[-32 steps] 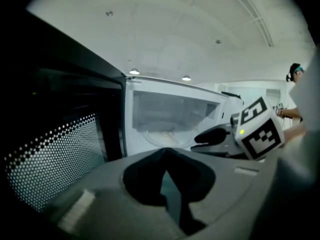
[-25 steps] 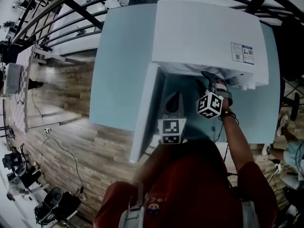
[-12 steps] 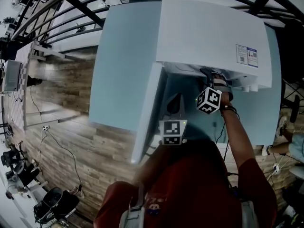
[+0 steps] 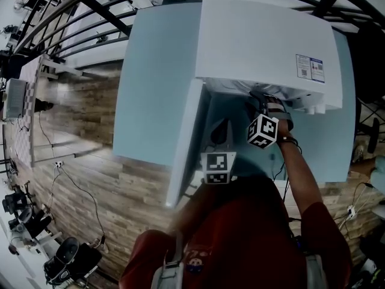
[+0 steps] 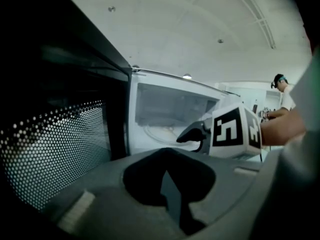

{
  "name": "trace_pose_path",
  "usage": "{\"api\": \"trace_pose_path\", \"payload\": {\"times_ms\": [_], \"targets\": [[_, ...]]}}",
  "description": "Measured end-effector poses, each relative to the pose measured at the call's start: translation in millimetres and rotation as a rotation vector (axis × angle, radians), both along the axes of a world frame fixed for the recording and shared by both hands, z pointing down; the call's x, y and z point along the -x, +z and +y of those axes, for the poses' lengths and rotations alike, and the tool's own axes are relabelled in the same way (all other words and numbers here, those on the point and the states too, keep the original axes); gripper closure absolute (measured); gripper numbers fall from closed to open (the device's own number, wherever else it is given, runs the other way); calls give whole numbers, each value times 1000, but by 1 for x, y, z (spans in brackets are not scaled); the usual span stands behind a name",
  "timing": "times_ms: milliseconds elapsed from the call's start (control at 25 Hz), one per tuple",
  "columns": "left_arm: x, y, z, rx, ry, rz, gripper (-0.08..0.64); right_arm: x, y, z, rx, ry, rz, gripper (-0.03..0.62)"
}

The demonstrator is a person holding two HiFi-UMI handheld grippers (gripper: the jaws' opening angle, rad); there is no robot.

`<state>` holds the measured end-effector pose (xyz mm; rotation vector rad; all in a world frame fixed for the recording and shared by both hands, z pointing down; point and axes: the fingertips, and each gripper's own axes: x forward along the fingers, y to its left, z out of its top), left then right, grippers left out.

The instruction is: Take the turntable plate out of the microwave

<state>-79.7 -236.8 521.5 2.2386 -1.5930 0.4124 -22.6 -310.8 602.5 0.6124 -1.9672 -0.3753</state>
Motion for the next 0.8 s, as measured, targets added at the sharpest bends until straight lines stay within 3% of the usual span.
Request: {"api": "trace_pose_path", "payload": {"times_ms": [480,640,800], "targets": [[-7,-3,7,-6,6,-7,560,-1,-3,13,38,12,-33,413],[-9,-4,8,-7,7,-6,560,-2,14,33,69,-22,14,445],[-5,-4,9,-7,4,-13,560,-4,7,39,67,47,-86,444]]}}
